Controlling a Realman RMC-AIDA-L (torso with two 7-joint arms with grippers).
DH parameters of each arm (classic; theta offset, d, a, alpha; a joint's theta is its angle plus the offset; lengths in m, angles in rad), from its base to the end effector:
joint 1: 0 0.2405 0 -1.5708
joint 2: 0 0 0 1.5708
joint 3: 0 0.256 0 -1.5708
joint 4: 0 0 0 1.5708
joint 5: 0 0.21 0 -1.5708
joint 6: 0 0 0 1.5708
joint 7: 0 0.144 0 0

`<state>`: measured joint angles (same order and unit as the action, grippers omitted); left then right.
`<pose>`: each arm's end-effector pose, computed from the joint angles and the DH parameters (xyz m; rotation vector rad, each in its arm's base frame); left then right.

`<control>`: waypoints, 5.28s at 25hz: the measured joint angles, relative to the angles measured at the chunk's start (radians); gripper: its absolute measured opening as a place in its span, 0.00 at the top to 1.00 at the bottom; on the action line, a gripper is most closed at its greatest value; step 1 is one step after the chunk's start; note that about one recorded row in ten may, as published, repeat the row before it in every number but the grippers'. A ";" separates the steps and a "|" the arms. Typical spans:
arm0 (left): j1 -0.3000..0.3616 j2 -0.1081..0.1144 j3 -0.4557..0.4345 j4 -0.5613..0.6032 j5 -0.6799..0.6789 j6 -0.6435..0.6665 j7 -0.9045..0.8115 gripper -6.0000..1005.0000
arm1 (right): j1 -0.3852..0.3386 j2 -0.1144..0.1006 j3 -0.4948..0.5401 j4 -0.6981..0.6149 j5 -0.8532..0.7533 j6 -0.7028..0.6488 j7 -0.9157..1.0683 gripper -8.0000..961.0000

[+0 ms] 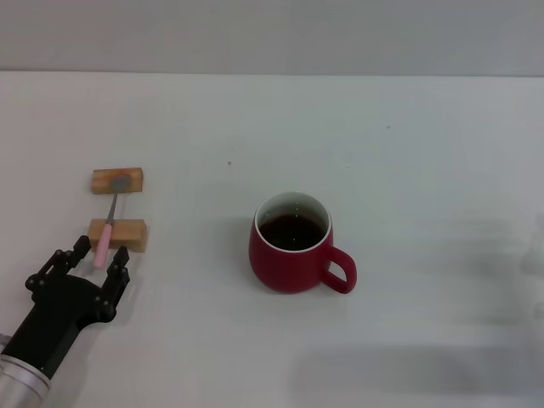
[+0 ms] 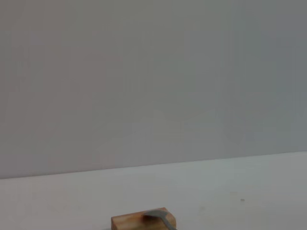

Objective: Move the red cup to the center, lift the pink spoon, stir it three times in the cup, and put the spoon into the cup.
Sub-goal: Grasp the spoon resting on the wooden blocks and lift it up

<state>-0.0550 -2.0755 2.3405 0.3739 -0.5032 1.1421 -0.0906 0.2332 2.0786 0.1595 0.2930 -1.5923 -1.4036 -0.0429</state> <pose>-0.3490 0.2109 -0.0699 -1.8372 -0.6150 -0.6031 0.3501 0.2387 -0.0336 -1.5033 0.5604 0.6444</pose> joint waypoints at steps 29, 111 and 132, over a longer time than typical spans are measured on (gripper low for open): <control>-0.003 -0.003 0.001 0.000 0.000 -0.006 0.000 0.47 | 0.012 -0.002 0.000 -0.008 0.000 0.000 0.000 0.99; -0.136 0.011 -0.005 0.060 0.016 0.243 0.109 0.86 | 0.005 -0.002 0.021 -0.049 0.011 -0.038 0.000 0.99; -0.129 0.017 -0.009 0.132 0.061 0.232 0.051 0.86 | -0.004 -0.001 0.058 -0.092 0.011 -0.027 0.000 0.99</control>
<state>-0.1840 -2.0586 2.3318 0.5061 -0.4422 1.3740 -0.0393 0.2290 2.0772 0.2177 0.2009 -1.5814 -1.4308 -0.0429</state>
